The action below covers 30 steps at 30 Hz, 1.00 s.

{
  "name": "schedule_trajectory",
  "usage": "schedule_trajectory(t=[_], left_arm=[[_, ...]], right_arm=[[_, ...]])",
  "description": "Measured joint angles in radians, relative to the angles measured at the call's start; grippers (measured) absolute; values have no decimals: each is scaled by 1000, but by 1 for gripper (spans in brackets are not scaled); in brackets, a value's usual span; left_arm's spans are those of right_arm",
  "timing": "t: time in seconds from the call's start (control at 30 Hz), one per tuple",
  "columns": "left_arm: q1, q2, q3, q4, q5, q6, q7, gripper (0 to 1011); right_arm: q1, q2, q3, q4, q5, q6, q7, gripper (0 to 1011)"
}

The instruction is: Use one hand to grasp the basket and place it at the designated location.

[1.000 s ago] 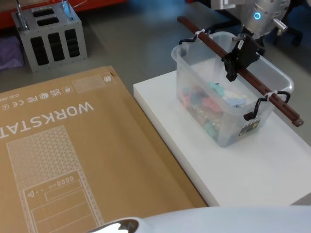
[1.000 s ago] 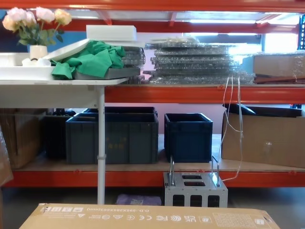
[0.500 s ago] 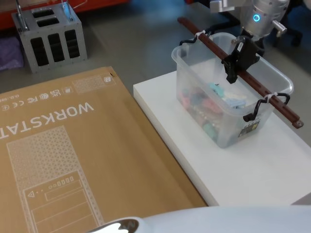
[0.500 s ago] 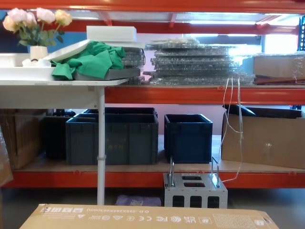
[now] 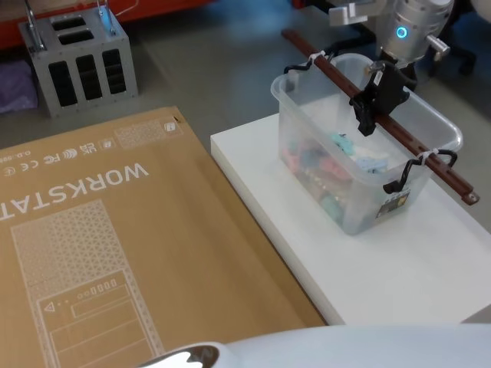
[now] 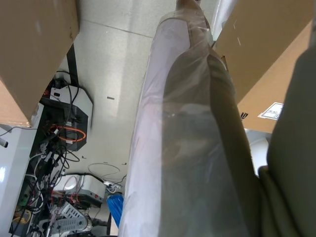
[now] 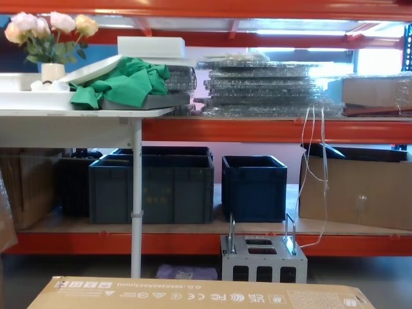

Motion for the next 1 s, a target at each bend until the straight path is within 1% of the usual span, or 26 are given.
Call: schedule_trajectory(t=[0.03,0.07,0.17,0.2,0.27,0.3,0.37,0.47,0.5,0.57,0.6,0.67,0.7,0.73,0.8,0.83,0.9,1.0], left_arm=[[0,0,0,0,0,0,0,0],[0,0,0,0,0,0,0,0],[0,0,0,0,0,0,0,0],[0,0,0,0,0,0,0,0],[0,0,0,0,0,0,0,0],[0,0,0,0,0,0,0,0],[0,0,0,0,0,0,0,0],[0,0,0,0,0,0,0,0],[0,0,0,0,0,0,0,0],[0,0,0,0,0,0,0,0],[0,0,0,0,0,0,0,0],[0,0,0,0,0,0,0,0],[0,0,0,0,0,0,0,0],[0,0,0,0,0,0,0,0],[0,0,0,0,0,0,0,0],[0,0,0,0,0,0,0,0],[0,0,0,0,0,0,0,0],[0,0,0,0,0,0,0,0]], right_arm=[[0,0,0,0,-1,0,1,16],[0,0,0,0,-1,0,1,63],[0,-1,0,1,-1,1,0,109],[-1,1,0,0,0,0,-1,160],[-4,3,1,-3,1,0,-4,199],[-6,4,2,-5,1,0,-6,252],[-7,6,3,-6,1,0,-8,291],[-9,8,5,-8,3,-1,-10,395],[-10,8,6,-8,3,-1,-10,410],[-11,9,7,-8,3,-1,-10,497],[-11,9,8,-9,3,-1,-10,518],[-12,9,9,-9,3,-1,-11,597],[-12,9,9,-9,3,-1,-11,612],[-13,10,10,-10,3,-1,-11,659],[-15,11,11,-11,3,-1,-12,700],[-16,12,12,-12,3,-1,-13,754],[-17,13,13,-13,3,0,-14,793],[-18,14,15,-14,3,0,-14,885]])
